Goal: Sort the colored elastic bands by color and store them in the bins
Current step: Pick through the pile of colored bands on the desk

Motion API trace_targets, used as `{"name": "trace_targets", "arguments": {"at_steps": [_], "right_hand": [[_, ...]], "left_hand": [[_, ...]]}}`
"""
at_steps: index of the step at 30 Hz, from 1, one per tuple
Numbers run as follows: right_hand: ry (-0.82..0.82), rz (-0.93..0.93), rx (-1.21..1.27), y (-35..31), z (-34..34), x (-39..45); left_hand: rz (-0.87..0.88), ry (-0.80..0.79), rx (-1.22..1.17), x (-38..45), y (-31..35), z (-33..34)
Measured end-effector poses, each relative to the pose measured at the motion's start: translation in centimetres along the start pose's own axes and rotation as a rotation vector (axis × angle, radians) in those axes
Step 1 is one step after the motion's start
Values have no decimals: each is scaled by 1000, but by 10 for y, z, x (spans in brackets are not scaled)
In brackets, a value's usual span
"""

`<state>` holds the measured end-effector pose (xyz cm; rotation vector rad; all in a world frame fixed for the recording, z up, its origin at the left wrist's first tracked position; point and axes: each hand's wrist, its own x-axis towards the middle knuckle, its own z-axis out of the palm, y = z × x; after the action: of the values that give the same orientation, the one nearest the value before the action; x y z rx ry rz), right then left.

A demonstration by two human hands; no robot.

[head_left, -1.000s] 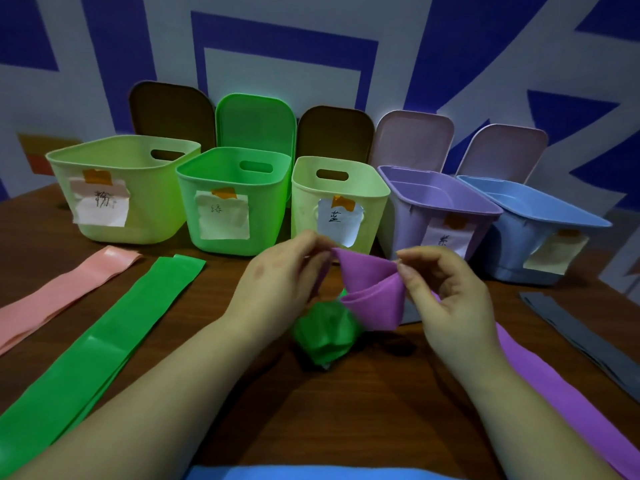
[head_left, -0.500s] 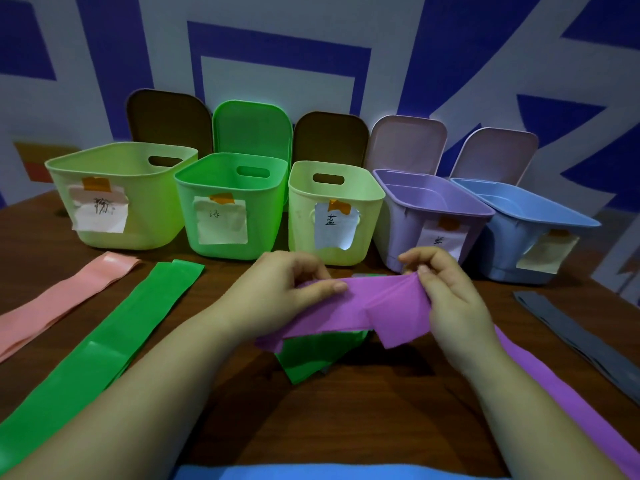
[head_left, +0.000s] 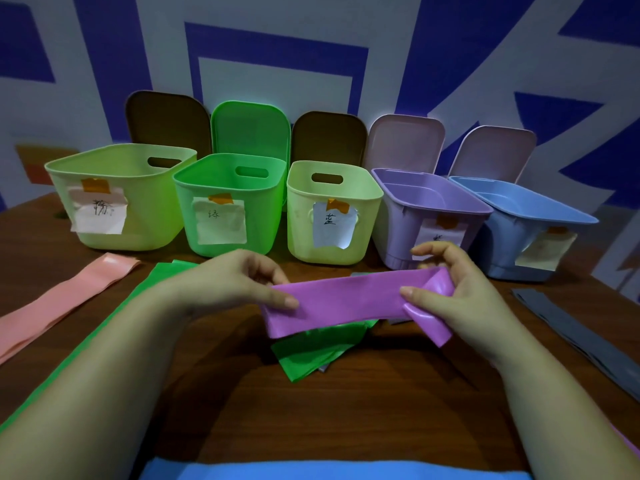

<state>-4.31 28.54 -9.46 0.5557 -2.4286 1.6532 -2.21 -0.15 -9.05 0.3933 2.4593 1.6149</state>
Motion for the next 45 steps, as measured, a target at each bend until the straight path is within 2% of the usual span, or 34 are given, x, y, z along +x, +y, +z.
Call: {"name": "trace_targets", "arguments": {"at_steps": [5, 10, 16, 18, 21, 25, 32, 36, 39, 41, 45], "right_hand": [[25, 64, 40, -1, -5, 0], [-54, 133, 37, 7, -3, 4], [-157, 284, -236, 24, -2, 10], [-154, 353, -271, 24, -2, 9], [-85, 435, -176, 21, -3, 10], [-73, 516, -62, 18, -2, 12], [-56, 466, -148, 19, 4, 12], [-132, 357, -360, 21, 5, 6], [-184, 377, -439, 23, 0, 5], [-164, 411, -366, 23, -5, 6], [24, 398, -84, 24, -11, 12]], "left_hand": [[15, 77, -149, 0, -12, -15], [-70, 360, -289, 7, -17, -17], [-8, 648, -503, 13, -18, -16], [3, 693, -492, 14, -20, -18], [-21, 738, -434, 16, -24, -19], [-7, 780, -441, 17, -27, -21], [17, 772, -400, 19, -28, -16], [1, 763, -425, 20, -31, -17], [-67, 718, -514, 20, -34, -20], [-150, 686, -597, 20, -35, -22], [-214, 656, -696, 22, -38, -29]]}}
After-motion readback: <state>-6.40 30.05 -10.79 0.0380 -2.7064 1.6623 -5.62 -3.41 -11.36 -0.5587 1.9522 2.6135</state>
